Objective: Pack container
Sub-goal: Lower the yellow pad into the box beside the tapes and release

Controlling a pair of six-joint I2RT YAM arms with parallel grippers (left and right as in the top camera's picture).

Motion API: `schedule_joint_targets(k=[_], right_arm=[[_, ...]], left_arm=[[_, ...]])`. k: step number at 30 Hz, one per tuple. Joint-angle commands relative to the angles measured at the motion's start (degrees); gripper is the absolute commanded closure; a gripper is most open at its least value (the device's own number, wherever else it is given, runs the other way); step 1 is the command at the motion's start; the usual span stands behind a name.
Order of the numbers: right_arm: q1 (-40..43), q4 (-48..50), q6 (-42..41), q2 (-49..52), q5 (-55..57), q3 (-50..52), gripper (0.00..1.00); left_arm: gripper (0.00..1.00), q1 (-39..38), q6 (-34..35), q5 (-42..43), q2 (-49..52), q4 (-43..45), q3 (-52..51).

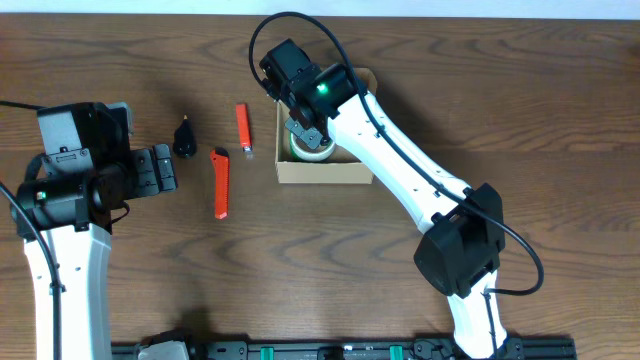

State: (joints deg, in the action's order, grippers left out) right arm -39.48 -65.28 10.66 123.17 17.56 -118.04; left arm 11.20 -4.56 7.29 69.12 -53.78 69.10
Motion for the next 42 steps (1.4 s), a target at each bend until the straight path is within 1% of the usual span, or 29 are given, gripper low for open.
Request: schedule_joint_targets(k=[1, 5, 19, 25, 36, 39, 42], right_arm=[[-0.9, 0.2, 0.5, 1.3, 1.0, -0.8, 0.99], [-1.6, -0.3, 0.5, 1.6, -0.5, -0.8, 0.99], [-4.1, -1.6, 1.0, 1.6, -0.2, -0.7, 0.99], [-4.0, -1.3, 1.6, 1.6, 4.7, -0.7, 0.99], [-3.8, -1.3, 1.9, 1.6, 8.0, -0.7, 0.99], [-3.0, -0.7, 2.7, 1.6, 10.7, -0.7, 0.99], [-2.3, -0.5, 2.7, 1.6, 9.7, -0.7, 0.99]], left_arm=[[0.05, 0.2, -0.6, -0.4, 0.0, -0.2, 1.1], [0.05, 0.2, -0.6, -0.4, 0.0, -0.2, 1.1], [0.05, 0.2, -0.6, -0.4, 0.0, -0.2, 1.1], [0.05, 0.2, -0.6, -0.4, 0.0, -0.2, 1.1], [0.05, 0.2, -0.6, -0.4, 0.0, -0.2, 1.1], [0.05, 0.2, -0.6, -0.4, 0.0, -0.2, 1.1], [0.05, 0.2, -0.6, -0.4, 0.0, -0.2, 1.1]])
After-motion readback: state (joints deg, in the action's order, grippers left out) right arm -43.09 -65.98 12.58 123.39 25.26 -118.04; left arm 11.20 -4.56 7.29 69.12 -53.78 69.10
